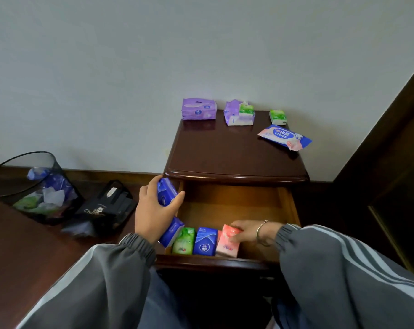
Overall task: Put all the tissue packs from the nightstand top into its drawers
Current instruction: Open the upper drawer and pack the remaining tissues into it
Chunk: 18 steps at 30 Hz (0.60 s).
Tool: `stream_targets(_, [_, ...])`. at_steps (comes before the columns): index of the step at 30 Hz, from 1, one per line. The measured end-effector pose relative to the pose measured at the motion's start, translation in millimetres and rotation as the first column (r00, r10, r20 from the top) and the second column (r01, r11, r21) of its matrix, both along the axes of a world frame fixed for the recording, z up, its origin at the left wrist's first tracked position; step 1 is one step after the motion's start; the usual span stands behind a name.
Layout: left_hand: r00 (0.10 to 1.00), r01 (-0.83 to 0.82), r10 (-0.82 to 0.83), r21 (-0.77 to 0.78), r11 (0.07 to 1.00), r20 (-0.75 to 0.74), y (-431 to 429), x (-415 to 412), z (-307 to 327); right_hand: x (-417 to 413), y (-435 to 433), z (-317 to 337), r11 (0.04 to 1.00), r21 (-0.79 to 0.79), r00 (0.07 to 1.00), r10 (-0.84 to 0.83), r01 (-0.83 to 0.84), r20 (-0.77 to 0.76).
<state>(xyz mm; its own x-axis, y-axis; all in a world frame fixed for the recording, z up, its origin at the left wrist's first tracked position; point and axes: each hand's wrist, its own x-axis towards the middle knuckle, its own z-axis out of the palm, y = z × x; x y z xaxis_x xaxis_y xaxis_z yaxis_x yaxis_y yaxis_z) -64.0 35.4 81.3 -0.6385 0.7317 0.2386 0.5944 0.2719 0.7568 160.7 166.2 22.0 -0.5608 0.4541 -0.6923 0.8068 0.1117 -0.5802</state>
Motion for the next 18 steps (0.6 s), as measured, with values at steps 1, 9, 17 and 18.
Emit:
stream_targets(1, [1.0,0.003,-0.003,-0.003,1.0,0.014,-1.9,0.5,-0.9,0.0,-2.6,-3.1,1.0,0.021,1.0,-0.01,0.01,0.015])
stream_targets(9, [0.99,0.137,-0.136,-0.074,0.988,0.023,-6.3,9.9,1.9,-17.4,-27.1,4.3,0.997,0.024,0.997,-0.069,0.068,0.025])
stream_targets(17, [0.79,0.514,-0.563,-0.237,0.824,-0.242,-4.3,50.4,14.2,-18.8,-29.3,88.9,0.863,-0.327,0.806,-0.488,0.386,-0.335])
stream_targets(18, [0.779,0.543,-0.587,-0.231,0.808,-0.222,-1.3,57.3,15.7,-16.0,-30.8,94.4,0.867,-0.351,0.814,-0.471,0.354,-0.34])
